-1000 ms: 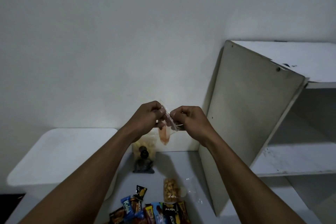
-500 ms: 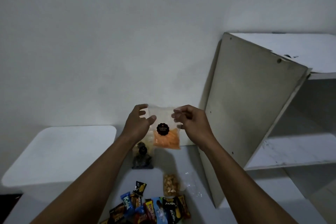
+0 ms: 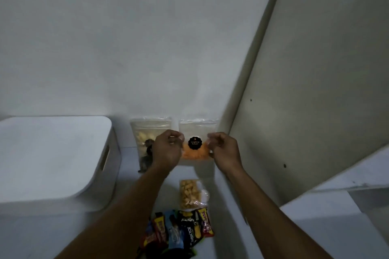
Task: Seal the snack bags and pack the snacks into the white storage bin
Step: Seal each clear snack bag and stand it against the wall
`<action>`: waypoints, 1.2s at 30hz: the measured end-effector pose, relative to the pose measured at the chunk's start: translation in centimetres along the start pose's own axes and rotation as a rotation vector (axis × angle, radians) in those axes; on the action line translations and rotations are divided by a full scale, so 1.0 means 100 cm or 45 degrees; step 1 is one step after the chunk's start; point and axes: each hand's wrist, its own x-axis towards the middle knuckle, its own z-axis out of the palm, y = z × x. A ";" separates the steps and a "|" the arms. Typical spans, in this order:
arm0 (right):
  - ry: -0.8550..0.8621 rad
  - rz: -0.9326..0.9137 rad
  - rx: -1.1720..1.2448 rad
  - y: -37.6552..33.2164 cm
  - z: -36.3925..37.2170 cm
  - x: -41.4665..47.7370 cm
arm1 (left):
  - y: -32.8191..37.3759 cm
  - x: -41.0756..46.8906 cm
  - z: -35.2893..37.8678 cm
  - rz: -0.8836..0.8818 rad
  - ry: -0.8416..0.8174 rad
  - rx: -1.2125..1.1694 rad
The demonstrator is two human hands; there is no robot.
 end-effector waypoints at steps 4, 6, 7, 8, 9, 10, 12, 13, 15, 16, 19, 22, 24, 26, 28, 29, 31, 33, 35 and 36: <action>0.194 0.069 -0.037 0.025 0.024 0.031 | -0.038 0.034 0.034 -0.030 0.211 0.066; 0.246 0.102 -0.055 0.034 0.032 0.042 | -0.042 0.042 0.043 -0.028 0.330 0.154; 0.249 0.117 -0.081 0.042 0.036 0.050 | -0.048 0.048 0.048 -0.030 0.355 0.194; 0.255 0.133 -0.113 0.049 0.039 0.056 | -0.052 0.051 0.053 -0.041 0.366 0.243; 0.263 0.146 -0.139 0.054 0.042 0.060 | -0.057 0.054 0.057 -0.049 0.380 0.292; 0.271 0.153 -0.162 0.059 0.045 0.064 | -0.062 0.057 0.059 -0.064 0.393 0.316; 0.264 0.171 -0.203 0.065 0.050 0.068 | -0.071 0.060 0.064 -0.090 0.417 0.302; 0.254 0.166 -0.212 0.068 0.052 0.070 | -0.073 0.061 0.065 -0.091 0.433 0.296; 0.242 0.154 -0.226 0.070 0.055 0.073 | -0.073 0.062 0.066 -0.096 0.458 0.313; 0.234 0.144 -0.227 0.070 0.055 0.073 | -0.071 0.062 0.067 -0.107 0.456 0.335; 0.211 0.128 -0.250 0.068 0.053 0.071 | -0.064 0.056 0.066 -0.149 0.418 0.403; 0.146 0.134 -0.320 0.062 0.042 0.059 | -0.062 0.044 0.067 -0.205 0.352 0.377; 0.088 0.131 -0.377 0.061 0.033 0.048 | -0.066 0.032 0.064 -0.144 0.309 0.442; 0.013 0.123 -0.513 0.065 0.023 0.034 | -0.076 0.015 0.061 -0.037 0.207 0.512; -0.081 0.098 -0.687 0.074 0.014 0.021 | -0.087 -0.001 0.057 -0.040 0.072 0.619; -0.129 0.094 -0.769 0.079 0.010 0.015 | -0.093 -0.007 0.054 -0.073 0.020 0.713; -0.209 0.118 -0.917 0.086 0.004 0.004 | -0.104 -0.015 0.045 -0.173 -0.031 0.907; -0.237 0.158 -1.038 0.094 0.001 -0.004 | -0.113 -0.020 0.037 -0.260 -0.046 1.012; -0.242 0.234 -1.098 0.103 -0.001 -0.011 | -0.121 -0.025 0.033 -0.267 -0.059 1.003; -0.253 0.275 -1.100 0.106 -0.001 -0.013 | -0.123 -0.027 0.032 -0.257 -0.059 0.972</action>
